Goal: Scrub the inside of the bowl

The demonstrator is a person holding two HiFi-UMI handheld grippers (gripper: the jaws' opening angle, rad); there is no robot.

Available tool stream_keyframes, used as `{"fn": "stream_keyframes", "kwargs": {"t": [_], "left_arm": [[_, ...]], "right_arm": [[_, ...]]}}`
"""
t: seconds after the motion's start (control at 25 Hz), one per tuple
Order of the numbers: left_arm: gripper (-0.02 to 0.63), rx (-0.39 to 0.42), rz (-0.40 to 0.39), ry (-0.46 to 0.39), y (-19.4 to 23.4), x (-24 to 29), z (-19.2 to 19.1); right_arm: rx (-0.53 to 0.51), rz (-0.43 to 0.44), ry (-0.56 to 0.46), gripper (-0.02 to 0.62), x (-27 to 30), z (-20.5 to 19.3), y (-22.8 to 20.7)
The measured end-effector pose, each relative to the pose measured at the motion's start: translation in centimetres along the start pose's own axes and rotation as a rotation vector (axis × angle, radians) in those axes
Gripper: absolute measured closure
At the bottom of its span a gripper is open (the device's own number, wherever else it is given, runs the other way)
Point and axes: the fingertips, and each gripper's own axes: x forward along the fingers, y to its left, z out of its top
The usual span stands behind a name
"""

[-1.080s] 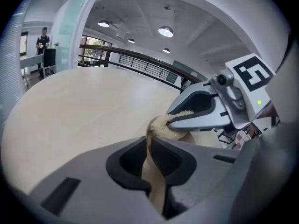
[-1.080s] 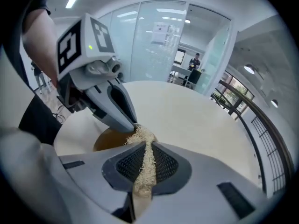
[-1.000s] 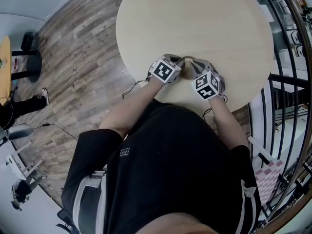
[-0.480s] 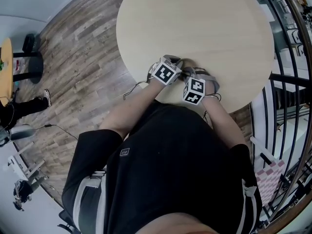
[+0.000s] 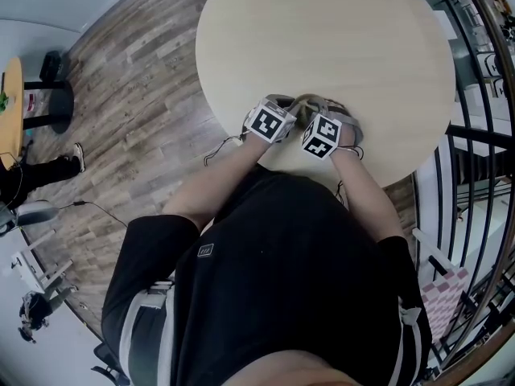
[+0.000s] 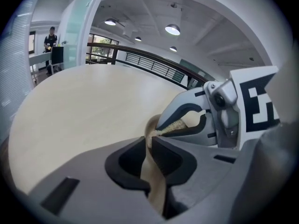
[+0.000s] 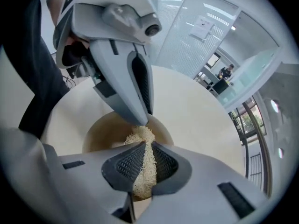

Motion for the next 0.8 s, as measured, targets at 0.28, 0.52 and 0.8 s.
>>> {"fn": "stream_keyframes", "kwargs": {"t": [0.28,0.52,0.8], "left_arm": [[0.563,-0.093,-0.02,-0.067,0.2,0.3,0.9],[0.577,-0.116,0.027,-0.057,1.5,0.5,1.6],[0.581,-0.105,0.044,-0.094,1.9,0.7,2.6]], "right_arm": [[0.188,-0.092,-0.034,0.551,-2.1,-0.4,-2.9],[0.315,-0.11,-0.132,0.551,-6.5,0.6,-5.4],[0.189,0.081,-0.044,0.551,-5.4,0.6,-0.5]]}}
